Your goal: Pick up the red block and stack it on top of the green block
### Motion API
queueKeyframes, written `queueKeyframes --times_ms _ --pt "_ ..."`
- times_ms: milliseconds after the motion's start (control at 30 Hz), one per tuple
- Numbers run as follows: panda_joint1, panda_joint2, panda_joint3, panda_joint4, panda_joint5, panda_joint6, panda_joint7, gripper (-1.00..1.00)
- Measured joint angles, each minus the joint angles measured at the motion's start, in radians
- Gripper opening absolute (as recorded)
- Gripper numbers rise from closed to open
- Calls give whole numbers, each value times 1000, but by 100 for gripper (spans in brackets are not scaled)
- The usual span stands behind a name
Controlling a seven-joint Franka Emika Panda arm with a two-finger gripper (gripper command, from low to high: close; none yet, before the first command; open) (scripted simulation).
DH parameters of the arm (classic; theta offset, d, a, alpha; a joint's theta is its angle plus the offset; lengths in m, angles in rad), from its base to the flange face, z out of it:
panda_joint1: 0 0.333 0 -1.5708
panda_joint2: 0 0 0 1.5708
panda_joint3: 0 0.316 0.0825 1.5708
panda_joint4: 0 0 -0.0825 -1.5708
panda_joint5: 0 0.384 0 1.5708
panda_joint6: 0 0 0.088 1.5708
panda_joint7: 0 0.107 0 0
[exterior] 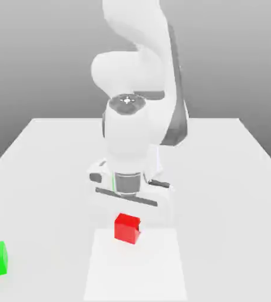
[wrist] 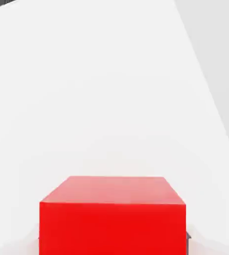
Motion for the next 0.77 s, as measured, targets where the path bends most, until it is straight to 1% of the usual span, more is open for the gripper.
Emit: queueKeyframes --times_ms 100,300,467,533,633,667,767 --pt "-63 3 -38 69 22 -66 -36 -100" --pt "-231 105 -116 281 50 -177 -115 -100" --pt "-338 198 -198 463 57 -268 -171 -100" --pt "-368 251 -217 508 69 -262 -191 -100" --pt "-391 354 -203 525 103 -178 -219 -100" --pt "-395 376 -198 527 110 -158 -224 100" --pt "-395 376 -198 527 110 -158 -224 100"
